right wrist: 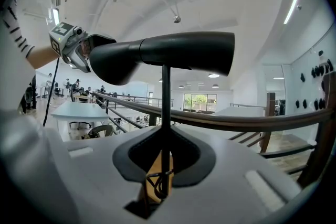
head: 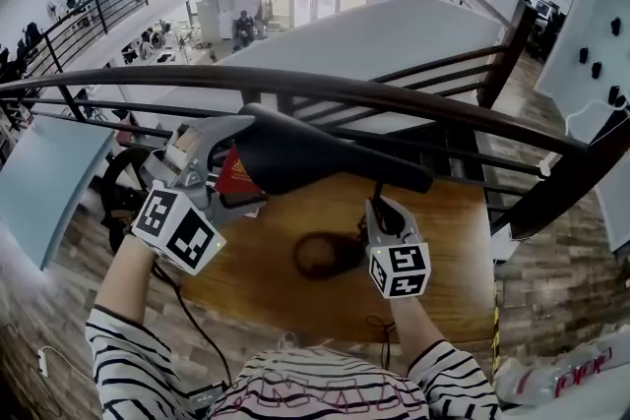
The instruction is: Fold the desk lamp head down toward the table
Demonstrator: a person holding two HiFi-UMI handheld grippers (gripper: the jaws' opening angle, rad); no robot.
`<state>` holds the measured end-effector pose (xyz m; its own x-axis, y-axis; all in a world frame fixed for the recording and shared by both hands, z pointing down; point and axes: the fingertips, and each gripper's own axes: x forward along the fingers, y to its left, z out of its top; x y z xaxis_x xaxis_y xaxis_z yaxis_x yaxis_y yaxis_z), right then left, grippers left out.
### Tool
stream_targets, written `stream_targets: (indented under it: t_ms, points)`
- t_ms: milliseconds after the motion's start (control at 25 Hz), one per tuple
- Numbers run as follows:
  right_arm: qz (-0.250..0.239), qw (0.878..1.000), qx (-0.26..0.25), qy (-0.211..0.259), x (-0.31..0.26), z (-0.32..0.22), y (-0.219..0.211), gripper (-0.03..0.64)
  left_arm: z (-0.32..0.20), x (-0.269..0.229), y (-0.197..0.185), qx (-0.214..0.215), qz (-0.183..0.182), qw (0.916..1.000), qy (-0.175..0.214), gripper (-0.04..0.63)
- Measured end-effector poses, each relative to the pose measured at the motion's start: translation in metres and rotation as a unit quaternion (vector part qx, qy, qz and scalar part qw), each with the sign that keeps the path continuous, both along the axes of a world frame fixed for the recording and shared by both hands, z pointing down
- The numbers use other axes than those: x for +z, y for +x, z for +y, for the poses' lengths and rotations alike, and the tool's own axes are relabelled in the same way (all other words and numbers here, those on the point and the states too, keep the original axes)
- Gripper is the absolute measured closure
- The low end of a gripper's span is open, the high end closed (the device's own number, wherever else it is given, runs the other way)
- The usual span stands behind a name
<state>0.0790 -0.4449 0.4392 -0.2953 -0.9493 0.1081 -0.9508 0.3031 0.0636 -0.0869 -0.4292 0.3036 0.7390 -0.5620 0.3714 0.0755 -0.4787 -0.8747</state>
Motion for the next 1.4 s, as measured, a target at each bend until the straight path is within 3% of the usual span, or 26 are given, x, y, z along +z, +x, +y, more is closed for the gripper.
stream_targets:
  t_ms: [160,440,600,880,1120,1400]
  points:
    - [0.0,1.0,-0.002,-0.001,-0.001,-0.002,-0.001,0.575,-0.002,0.005,-0.001,-0.007,0.027,0.9995,-0.012,0.081]
    - [0.0,1.0,-0.005,-0.003,0.0,0.0,0.001,0.575,0.0,0.031,-0.004,-0.025,0.036,0.9979,-0.048,0.081]
    - [-0.003,1.0,-0.004,0.0,0.0,-0.001,0.002,0.577,-0.002,0.046,-0.001,-0.037,0.072,0.9933,-0.082,0.081]
    - [-0.006,1.0,-0.001,0.0,0.002,-0.001,0.002,0.575,0.002,0.106,0.007,-0.055,0.117,0.977,-0.169,0.086]
    - [-0.008,1.0,0.0,0.002,0.001,0.0,0.005,0.577,0.01,0.139,0.03,-0.057,0.179,0.9535,-0.235,0.084]
    - [-0.009,1.0,0.002,0.003,0.0,-0.003,0.008,0.575,0.014,0.164,0.05,-0.053,0.204,0.9353,-0.284,0.084]
